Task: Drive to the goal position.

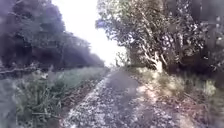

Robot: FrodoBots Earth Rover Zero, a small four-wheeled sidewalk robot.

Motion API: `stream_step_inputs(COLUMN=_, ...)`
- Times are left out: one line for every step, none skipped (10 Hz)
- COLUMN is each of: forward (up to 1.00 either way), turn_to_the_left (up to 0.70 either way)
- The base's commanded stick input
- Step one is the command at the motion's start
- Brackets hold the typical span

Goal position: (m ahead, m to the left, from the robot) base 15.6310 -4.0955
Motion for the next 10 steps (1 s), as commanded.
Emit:
stream_step_inputs(forward=0.70, turn_to_the_left=0.00)
stream_step_inputs(forward=0.70, turn_to_the_left=0.00)
stream_step_inputs(forward=0.70, turn_to_the_left=0.00)
stream_step_inputs(forward=0.70, turn_to_the_left=0.00)
stream_step_inputs(forward=0.70, turn_to_the_left=0.00)
stream_step_inputs(forward=0.70, turn_to_the_left=0.00)
stream_step_inputs(forward=0.70, turn_to_the_left=0.00)
stream_step_inputs(forward=0.70, turn_to_the_left=0.00)
stream_step_inputs(forward=0.70, turn_to_the_left=0.00)
stream_step_inputs(forward=0.70, turn_to_the_left=0.00)
